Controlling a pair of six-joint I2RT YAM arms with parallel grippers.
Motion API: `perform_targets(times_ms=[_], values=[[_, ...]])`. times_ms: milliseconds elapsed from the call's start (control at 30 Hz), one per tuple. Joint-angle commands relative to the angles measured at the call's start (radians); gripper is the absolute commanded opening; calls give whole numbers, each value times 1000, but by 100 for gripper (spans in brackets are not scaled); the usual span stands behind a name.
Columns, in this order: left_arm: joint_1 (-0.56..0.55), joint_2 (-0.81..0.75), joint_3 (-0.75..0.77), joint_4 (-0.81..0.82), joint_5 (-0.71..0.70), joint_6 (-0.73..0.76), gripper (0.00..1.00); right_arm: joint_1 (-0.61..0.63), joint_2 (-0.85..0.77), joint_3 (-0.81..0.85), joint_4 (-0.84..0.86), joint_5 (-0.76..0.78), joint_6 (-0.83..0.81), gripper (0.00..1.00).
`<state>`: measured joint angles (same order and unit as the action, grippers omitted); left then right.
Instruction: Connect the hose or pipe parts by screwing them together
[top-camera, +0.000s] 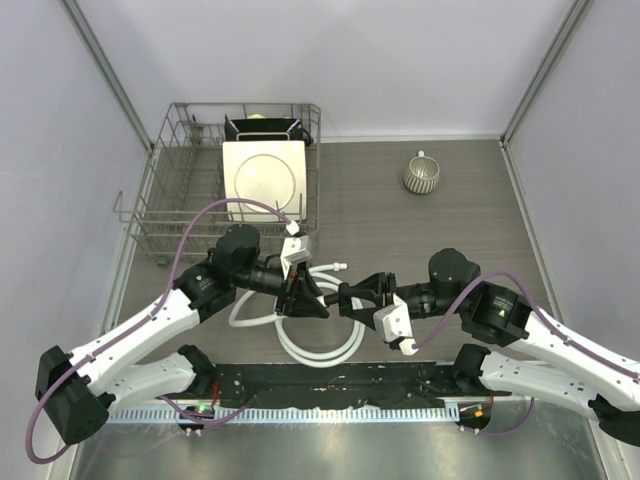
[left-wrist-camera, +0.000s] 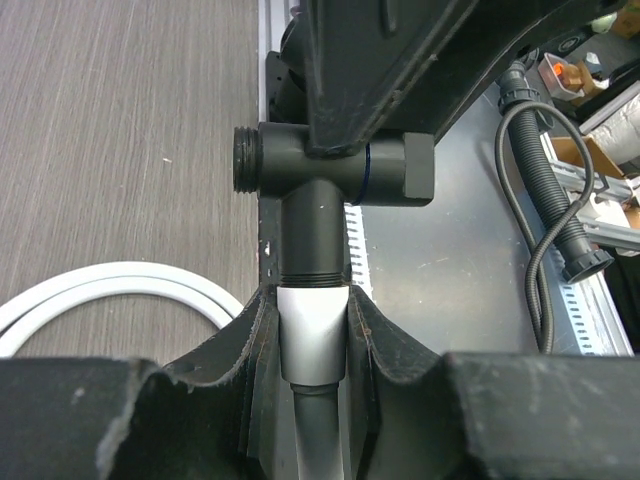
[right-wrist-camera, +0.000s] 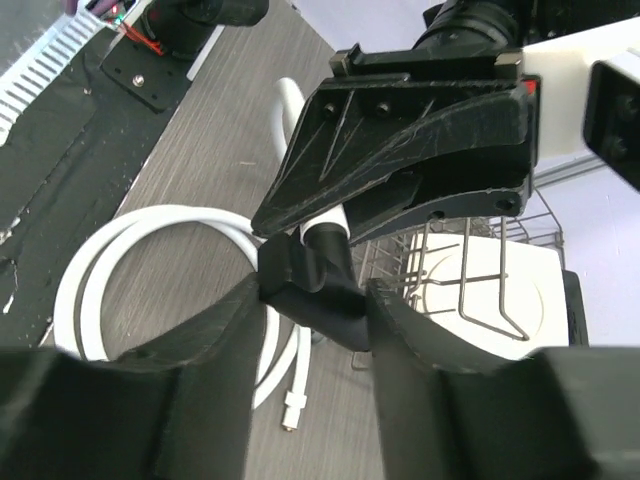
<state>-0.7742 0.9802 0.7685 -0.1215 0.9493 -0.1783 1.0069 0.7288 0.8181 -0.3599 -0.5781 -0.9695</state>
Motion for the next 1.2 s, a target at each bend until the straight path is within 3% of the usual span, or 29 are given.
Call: perform_targets(times_ms=[0,33,133,233,433,633,900,1000,1033,1167], values=[[4,-3,49,69,22,16,0,7,-5,-25,163,1,156,35],[4,-8,52,59,2,23,0,7,-12,-31,195,-2,188,24],[4,-17,42,52,-55,60,0,6,-14,-62,317,10,365,8],[6,-29,28,59,-95,68,0,7,17,-71,436,95,627,1],[4,-28,35,28,-199,118,0,7,113,7,435,260,1131,1],[4,-41,2,71,-274,138,0,6,155,70,383,331,1508,1],[6,-49,-1,26,-270,171,0,6,106,33,322,435,1819,1],[4,-48,11,-13,-271,209,0,6,113,36,259,471,1920,11],[6,-45,12,-17,-274,211,0,6,116,38,248,474,1940,28],[4,-35,21,-17,-238,197,0,6,98,46,233,488,1840,51]])
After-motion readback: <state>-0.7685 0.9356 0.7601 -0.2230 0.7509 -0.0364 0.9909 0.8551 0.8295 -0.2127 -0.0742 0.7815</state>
